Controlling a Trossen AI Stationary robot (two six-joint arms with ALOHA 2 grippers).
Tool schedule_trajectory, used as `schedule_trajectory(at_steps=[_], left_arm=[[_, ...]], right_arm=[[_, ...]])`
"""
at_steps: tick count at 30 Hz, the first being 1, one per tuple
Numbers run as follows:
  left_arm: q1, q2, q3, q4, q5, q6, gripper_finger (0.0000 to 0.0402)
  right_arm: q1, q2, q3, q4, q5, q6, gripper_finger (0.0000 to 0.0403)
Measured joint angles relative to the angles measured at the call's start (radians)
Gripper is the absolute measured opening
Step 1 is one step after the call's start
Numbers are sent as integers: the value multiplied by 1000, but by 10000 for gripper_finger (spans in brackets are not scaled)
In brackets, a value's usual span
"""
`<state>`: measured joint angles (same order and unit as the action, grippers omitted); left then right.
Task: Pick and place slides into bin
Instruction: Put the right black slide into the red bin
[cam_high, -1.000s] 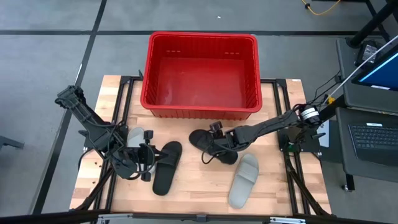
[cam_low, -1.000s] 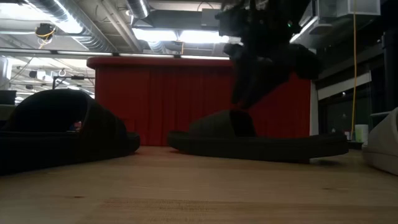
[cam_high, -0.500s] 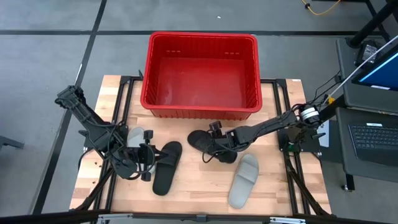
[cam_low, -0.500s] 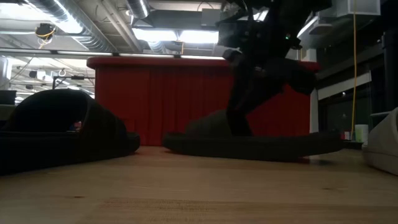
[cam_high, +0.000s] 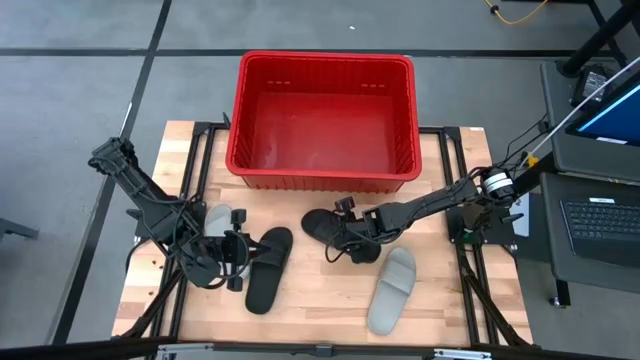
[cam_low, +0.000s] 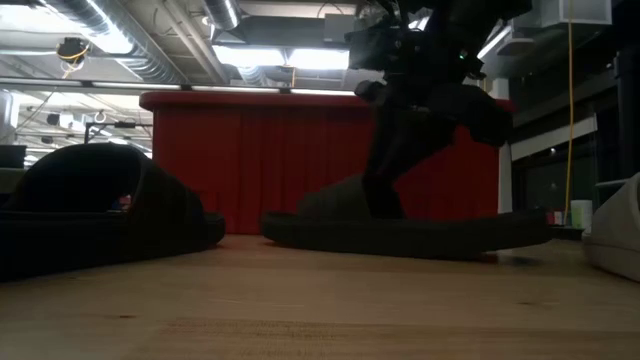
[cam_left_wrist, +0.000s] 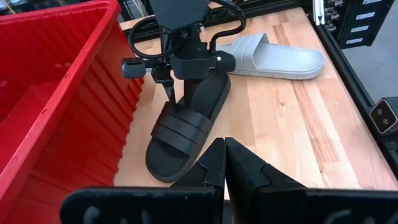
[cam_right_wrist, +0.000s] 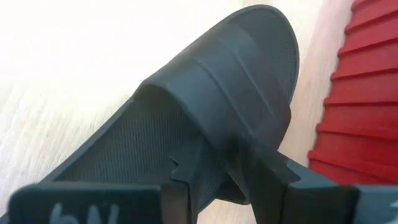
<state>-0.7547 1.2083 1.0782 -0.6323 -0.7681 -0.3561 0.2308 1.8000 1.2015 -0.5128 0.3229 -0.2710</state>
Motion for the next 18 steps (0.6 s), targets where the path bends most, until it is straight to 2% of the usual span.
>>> schedule_trajectory(at_steps=[18], left_arm=[[0, 0, 0, 7, 0, 0, 3]], right_arm=[[-5, 0, 0, 4, -4, 1, 107]])
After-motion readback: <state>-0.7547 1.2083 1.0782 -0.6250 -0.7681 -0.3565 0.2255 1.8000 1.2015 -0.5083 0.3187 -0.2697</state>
